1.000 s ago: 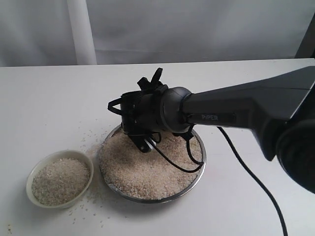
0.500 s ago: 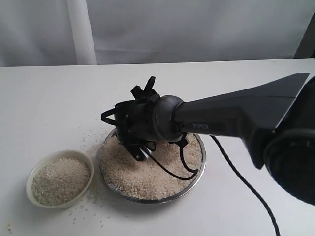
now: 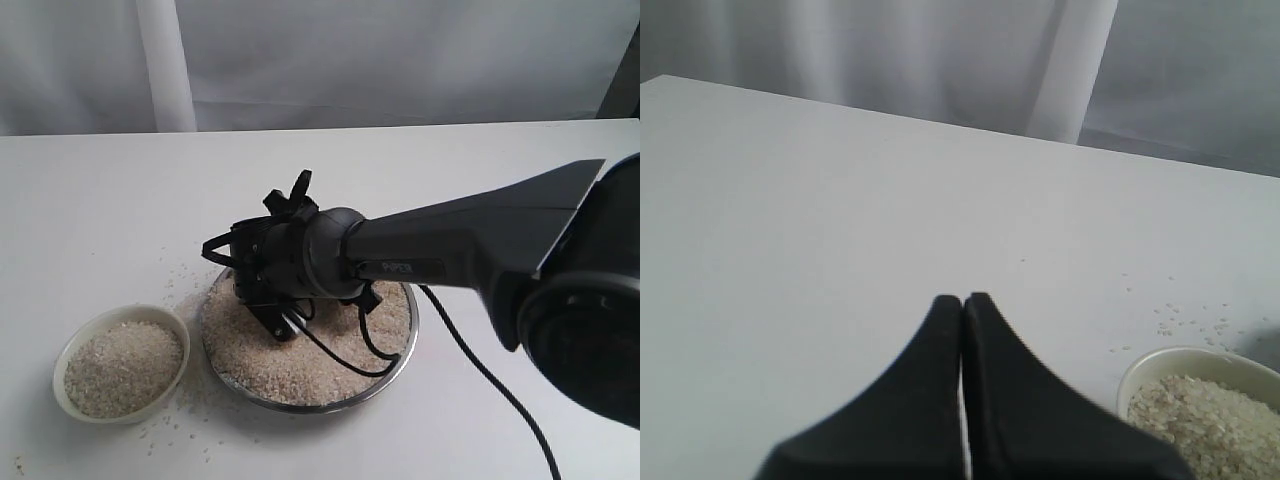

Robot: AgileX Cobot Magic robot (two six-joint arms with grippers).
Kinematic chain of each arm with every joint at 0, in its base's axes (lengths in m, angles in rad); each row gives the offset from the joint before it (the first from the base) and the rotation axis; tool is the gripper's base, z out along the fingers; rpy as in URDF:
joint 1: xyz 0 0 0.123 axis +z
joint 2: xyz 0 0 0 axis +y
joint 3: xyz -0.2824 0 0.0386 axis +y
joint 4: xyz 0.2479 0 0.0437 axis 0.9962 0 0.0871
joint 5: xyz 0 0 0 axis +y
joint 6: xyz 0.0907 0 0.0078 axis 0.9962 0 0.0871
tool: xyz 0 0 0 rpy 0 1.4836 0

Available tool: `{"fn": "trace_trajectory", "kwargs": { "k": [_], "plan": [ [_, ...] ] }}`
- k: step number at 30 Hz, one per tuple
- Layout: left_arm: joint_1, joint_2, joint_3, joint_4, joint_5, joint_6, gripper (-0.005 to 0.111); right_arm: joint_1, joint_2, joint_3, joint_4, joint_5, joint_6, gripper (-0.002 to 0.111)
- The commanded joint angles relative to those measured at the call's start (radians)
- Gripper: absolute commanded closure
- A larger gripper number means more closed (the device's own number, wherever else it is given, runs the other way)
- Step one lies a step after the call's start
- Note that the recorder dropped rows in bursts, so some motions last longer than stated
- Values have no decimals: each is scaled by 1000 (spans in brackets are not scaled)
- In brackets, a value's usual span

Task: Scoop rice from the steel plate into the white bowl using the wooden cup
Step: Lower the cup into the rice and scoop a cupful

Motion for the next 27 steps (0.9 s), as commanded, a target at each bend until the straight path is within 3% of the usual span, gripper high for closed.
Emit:
{"fn": "trace_trajectory", "kwargs": {
  "k": [1,16,27],
  "plan": [
    [-5,-2,-4,-6,-6,-1,107,19,0,0,32,-25,-22,108],
    [-5,-2,-4,-6,-6,-1,107,46,-34,0,126,-48,-32,108],
    [-5,-2,-4,-6,-6,-1,107,46,-65,-2,302,-106,-82,108]
  ]
}}
